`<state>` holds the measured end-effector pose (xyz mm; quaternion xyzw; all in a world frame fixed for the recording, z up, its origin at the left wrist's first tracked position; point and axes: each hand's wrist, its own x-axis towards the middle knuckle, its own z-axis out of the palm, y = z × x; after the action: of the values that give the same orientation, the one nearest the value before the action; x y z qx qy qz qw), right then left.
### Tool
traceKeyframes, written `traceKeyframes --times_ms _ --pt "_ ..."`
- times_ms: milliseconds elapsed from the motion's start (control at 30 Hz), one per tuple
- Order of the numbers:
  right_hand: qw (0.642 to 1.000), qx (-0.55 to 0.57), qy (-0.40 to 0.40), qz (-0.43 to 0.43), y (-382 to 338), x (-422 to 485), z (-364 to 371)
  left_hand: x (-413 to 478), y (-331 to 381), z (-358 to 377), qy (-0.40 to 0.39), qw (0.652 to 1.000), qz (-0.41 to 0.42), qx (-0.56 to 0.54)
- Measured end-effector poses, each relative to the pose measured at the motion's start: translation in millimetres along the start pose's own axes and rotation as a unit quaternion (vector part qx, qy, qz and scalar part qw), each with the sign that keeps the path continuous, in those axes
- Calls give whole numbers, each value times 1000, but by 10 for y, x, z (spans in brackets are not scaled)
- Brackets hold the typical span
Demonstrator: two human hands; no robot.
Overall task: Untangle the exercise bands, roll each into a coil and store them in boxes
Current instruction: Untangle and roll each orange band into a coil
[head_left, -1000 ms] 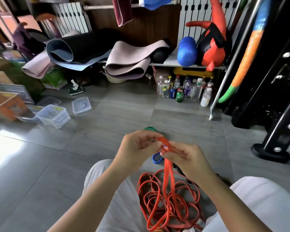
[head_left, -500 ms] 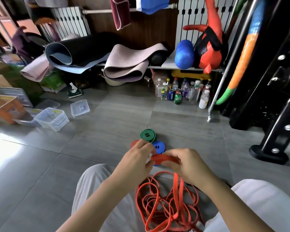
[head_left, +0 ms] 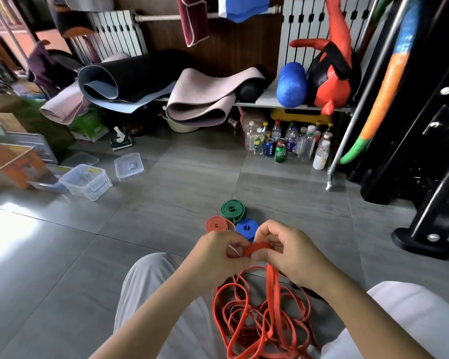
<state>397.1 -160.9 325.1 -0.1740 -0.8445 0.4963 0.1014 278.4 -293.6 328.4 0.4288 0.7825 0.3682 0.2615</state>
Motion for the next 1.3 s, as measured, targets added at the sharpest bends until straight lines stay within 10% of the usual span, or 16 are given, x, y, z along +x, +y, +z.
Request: traceKeyframes --times_ms 333,600,733,867,1300 --pt "988 154 14 4 68 -19 -16 -9 85 -147 23 980 -26 -197" --pt "960 256 105 -43 60 -50 155 -5 80 77 34 864 -64 -498" --pt "987 103 107 -55 83 -36 87 27 77 1 94 985 -13 -147" --pt "992 -92 51 -73 68 13 27 55 149 -108 56 968 108 218" --pt "995 -74 42 -60 -36 103 15 82 187 -218 41 972 70 223"
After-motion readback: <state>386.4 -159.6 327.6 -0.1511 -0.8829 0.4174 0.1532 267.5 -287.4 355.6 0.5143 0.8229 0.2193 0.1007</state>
